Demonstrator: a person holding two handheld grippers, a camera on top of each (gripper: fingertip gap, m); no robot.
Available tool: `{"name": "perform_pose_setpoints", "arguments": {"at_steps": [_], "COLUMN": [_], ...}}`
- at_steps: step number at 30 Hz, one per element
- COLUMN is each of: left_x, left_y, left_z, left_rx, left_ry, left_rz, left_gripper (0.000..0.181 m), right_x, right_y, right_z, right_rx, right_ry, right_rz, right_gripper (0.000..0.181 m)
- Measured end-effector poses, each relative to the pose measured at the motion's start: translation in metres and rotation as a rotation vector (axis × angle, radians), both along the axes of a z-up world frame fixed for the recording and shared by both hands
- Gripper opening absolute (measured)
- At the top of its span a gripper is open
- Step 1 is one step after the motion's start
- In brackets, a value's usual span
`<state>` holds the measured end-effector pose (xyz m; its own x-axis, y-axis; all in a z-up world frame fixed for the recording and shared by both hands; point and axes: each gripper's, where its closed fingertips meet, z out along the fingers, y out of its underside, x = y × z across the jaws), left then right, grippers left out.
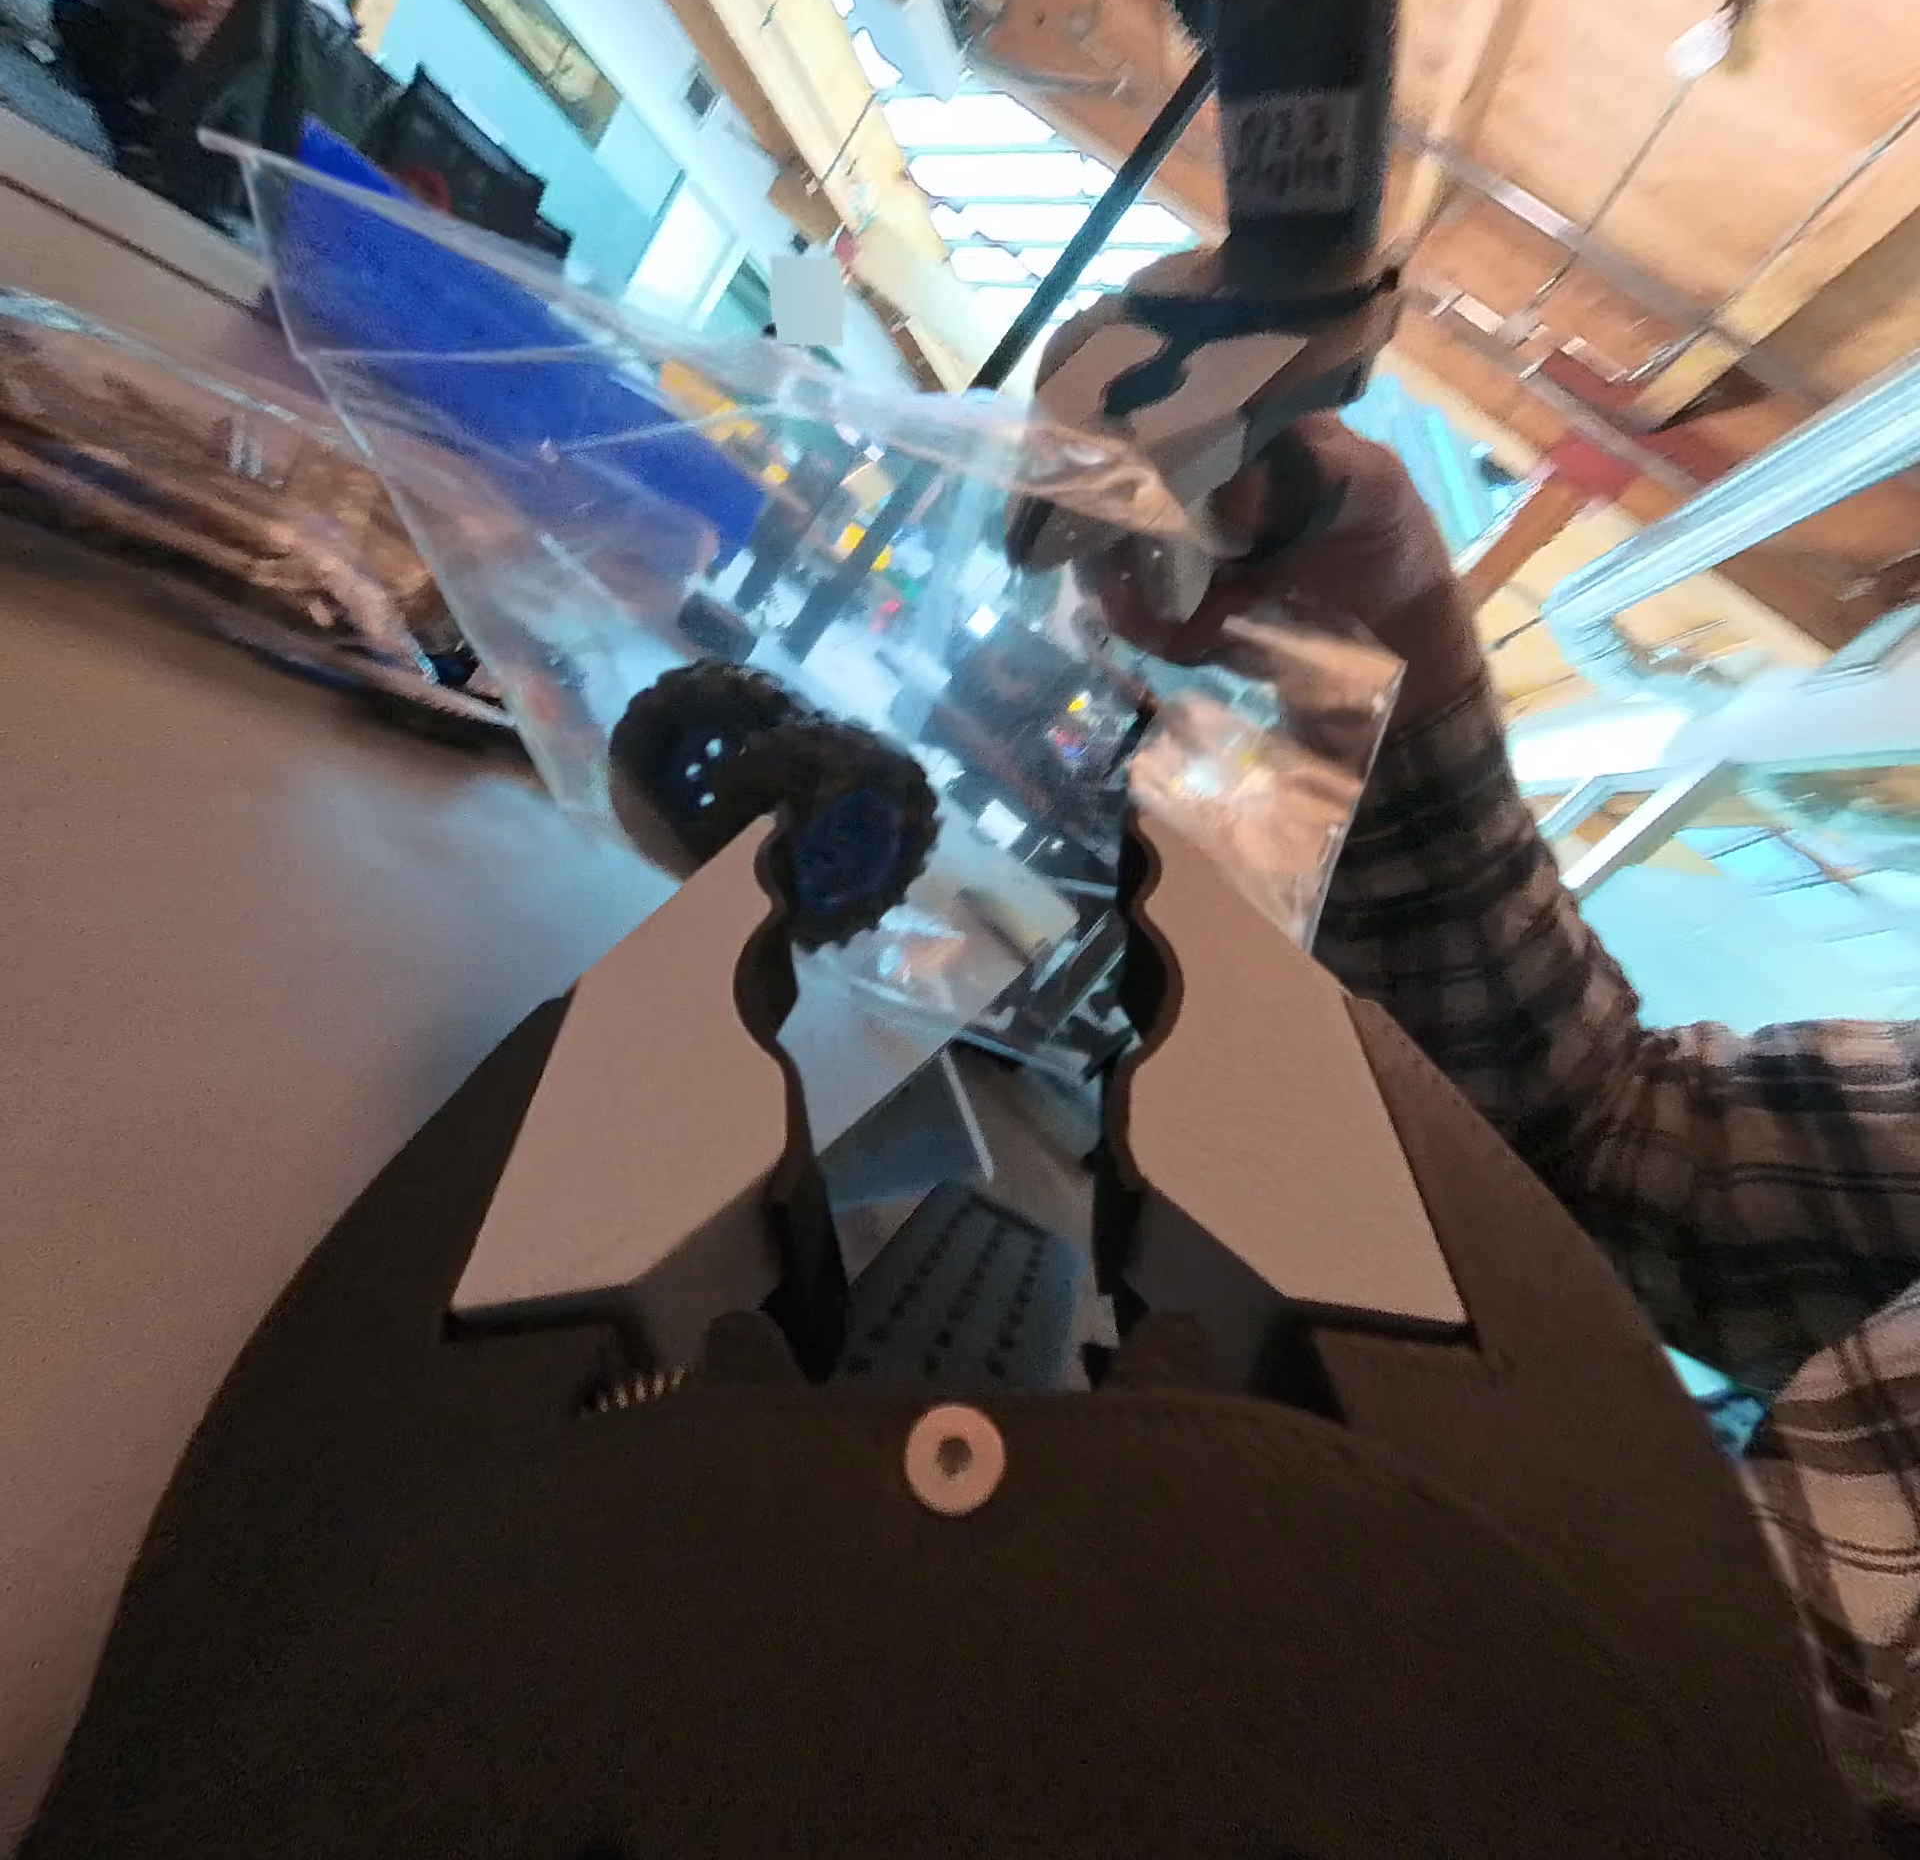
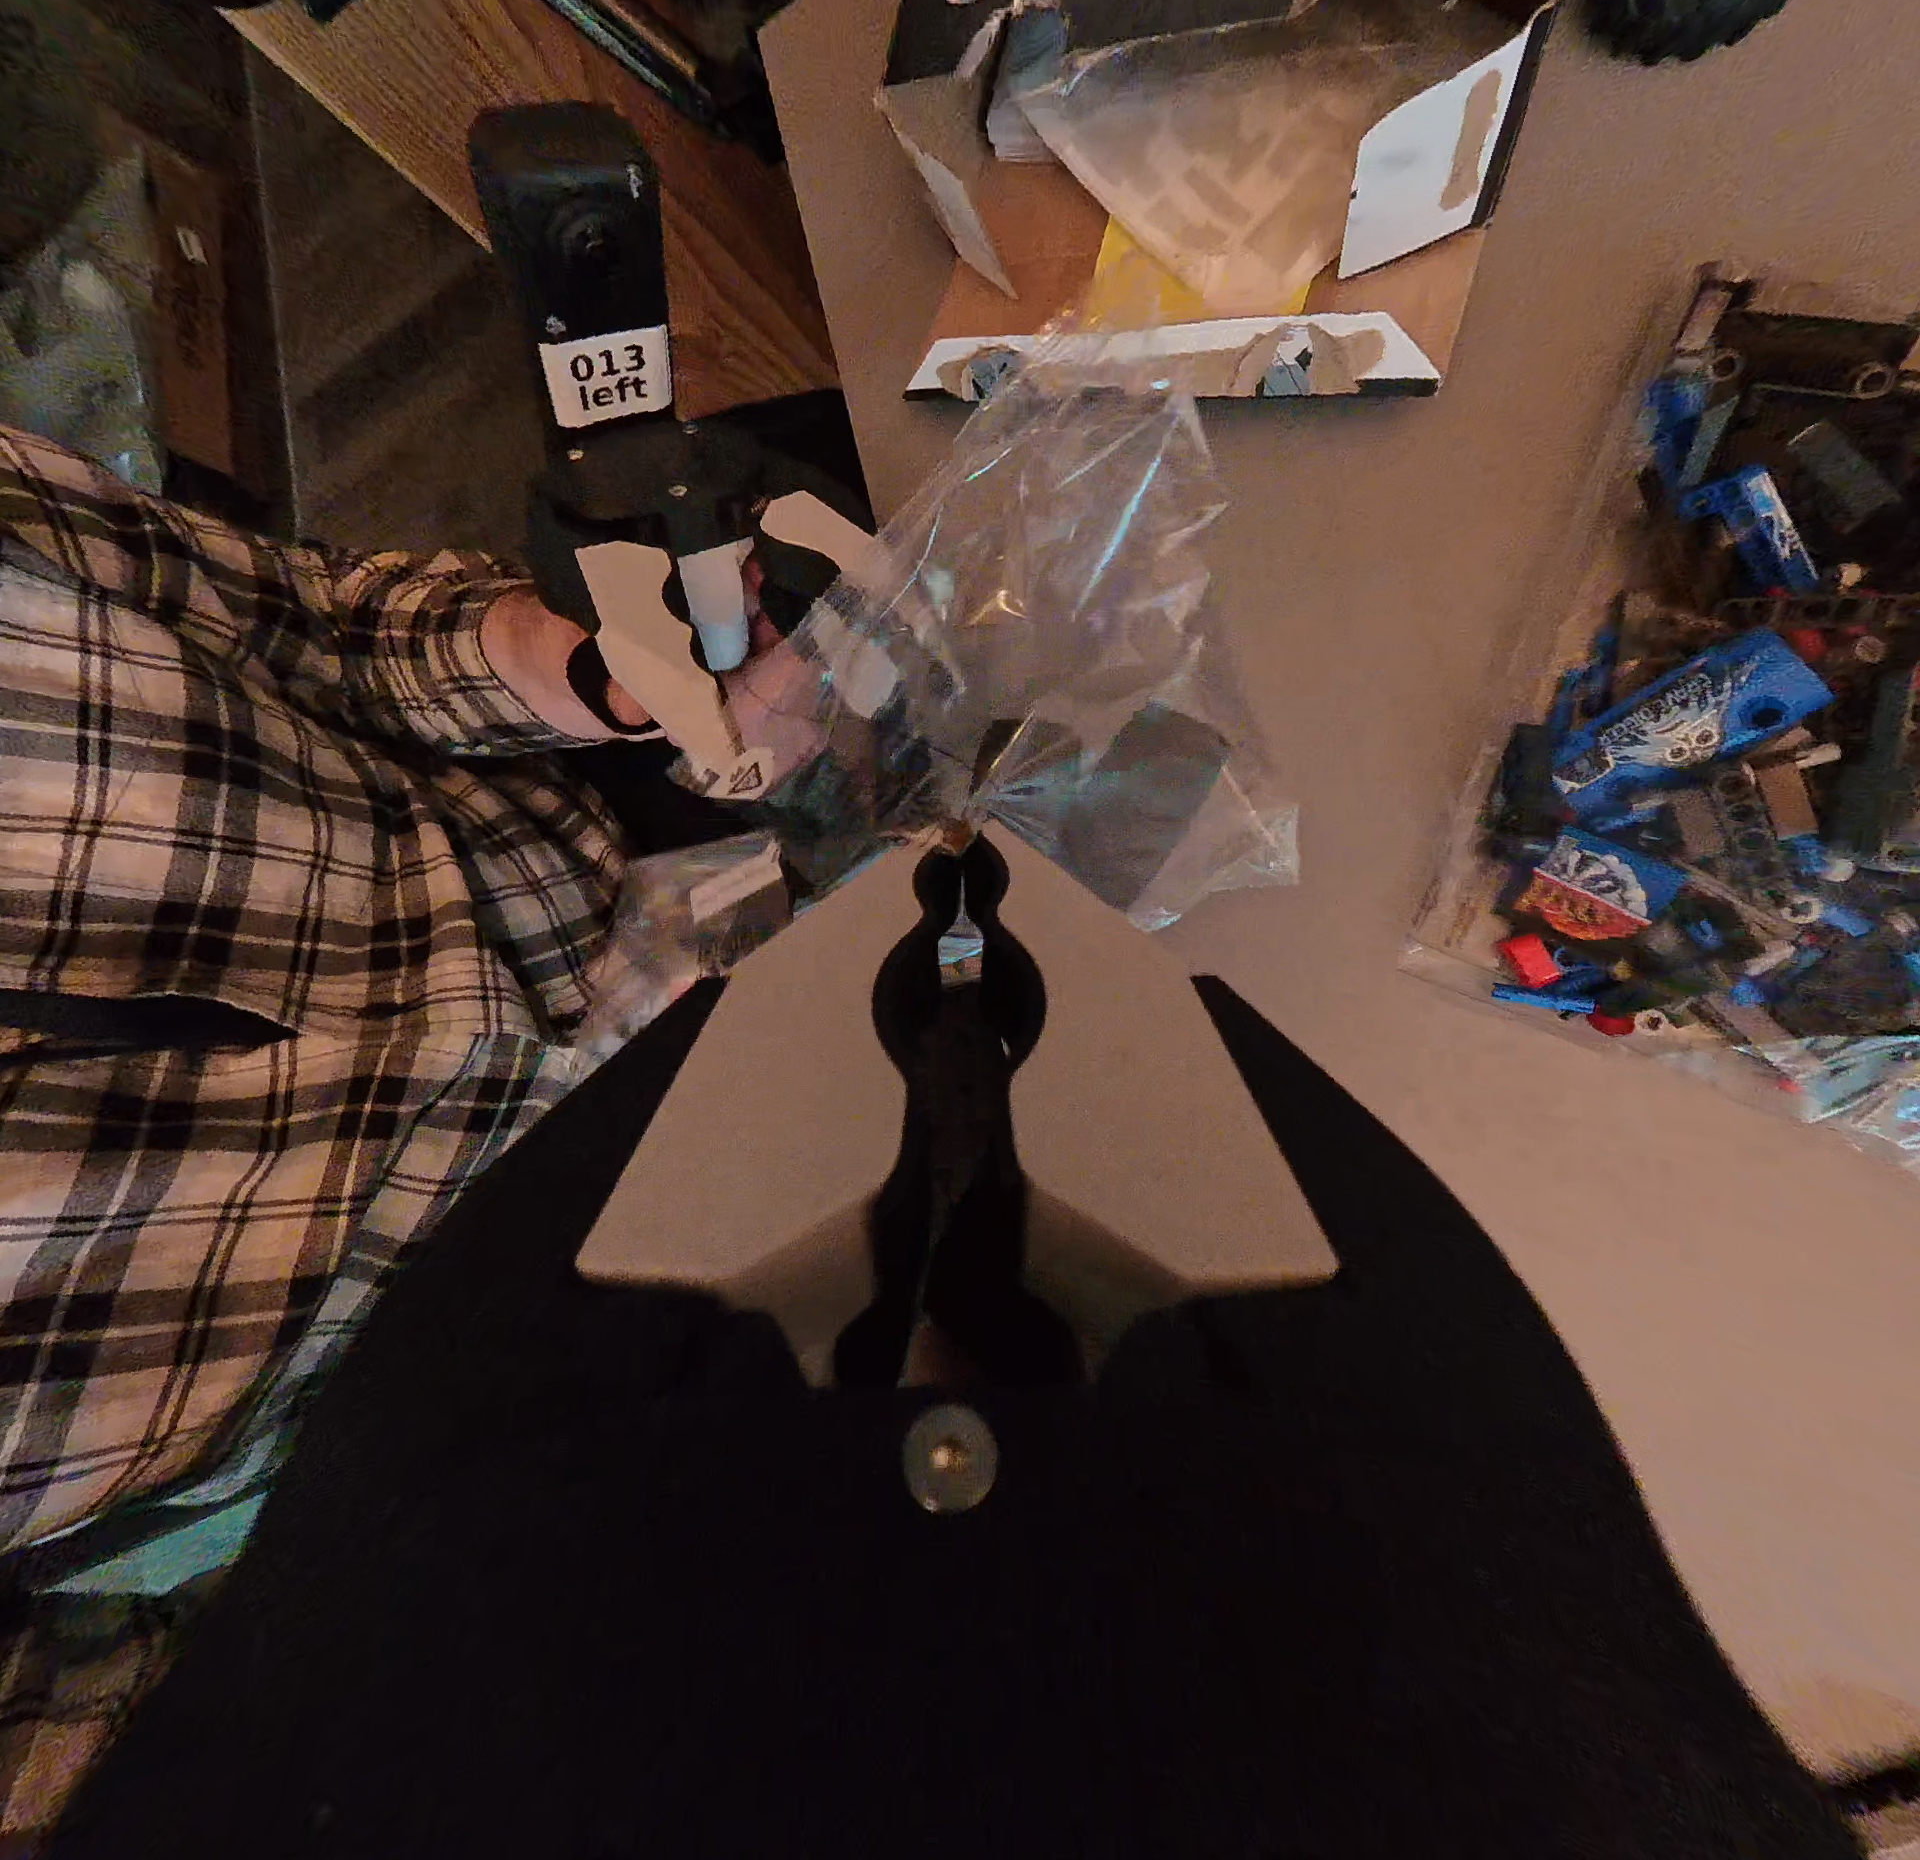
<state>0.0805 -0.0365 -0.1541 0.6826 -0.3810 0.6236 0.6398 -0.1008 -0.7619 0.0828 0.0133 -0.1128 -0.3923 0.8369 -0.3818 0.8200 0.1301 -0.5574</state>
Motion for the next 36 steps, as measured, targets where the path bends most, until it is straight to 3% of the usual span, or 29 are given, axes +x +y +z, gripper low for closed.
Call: {"name": "perform_pose_setpoints", "arguments": {"at_steps": [1, 6, 8, 10, 12, 14, 17, 20, 21, 25, 29, 36], "left_x": [0.002, 0.018, 0.010, 0.001, -0.006, -0.004, -0.012, -0.015, -0.017, -0.022, -0.031, -0.050], "left_y": [-0.001, -0.005, -0.011, -0.018, -0.021, -0.018, -0.003, 0.007, 0.009, 0.014, 0.015, 0.015], "left_z": [-0.006, -0.026, -0.026, -0.011, 0.005, 0.016, 0.013, 0.000, -0.004, -0.006, -0.004, 0.003], "left_rx": [-0.033, -0.108, -0.113, -0.059, -0.023, 0.022, -0.013, -0.061, -0.074, -0.067, -0.103, -0.156], "left_ry": [0.023, 0.135, 0.296, 0.474, 0.759, 0.992, 1.245, 1.367, 1.388, 1.358, 1.159, 0.669], "left_rz": [0.005, 0.037, 0.118, 0.194, 0.287, 0.310, 0.323, 0.263, 0.250, 0.259, 0.232, 0.120], "left_gripper": [0.062, 0.071, 0.072, 0.073, 0.077, 0.079, 0.089, 0.064, 0.049, 0.002, 0.000, 0.000], "right_x": [-0.001, -0.006, -0.004, 0.000, 0.002, 0.001, 0.000, 0.000, 0.000, -0.004, -0.014, -0.010], "right_y": [-0.001, -0.010, -0.013, -0.015, -0.018, -0.022, -0.030, -0.037, -0.039, -0.039, -0.028, 0.009], "right_z": [-0.001, -0.006, -0.007, -0.006, -0.007, -0.011, -0.017, -0.021, -0.022, -0.026, -0.020, 0.043], "right_rx": [0.004, -0.016, -0.006, 0.007, 0.018, 0.028, 0.039, 0.042, 0.047, 0.052, 0.071, 0.106], "right_ry": [0.009, 0.035, 0.023, 0.011, -0.009, -0.035, -0.071, -0.101, -0.109, -0.129, -0.072, 0.229], "right_rz": [-0.009, -0.011, 0.003, 0.020, 0.042, 0.062, 0.103, 0.138, 0.146, 0.163, 0.141, -0.056], "right_gripper": [0.000, 0.000, 0.000, 0.000, 0.000, 0.000, 0.000, 0.000, 0.000, 0.000, 0.003, 0.029]}}
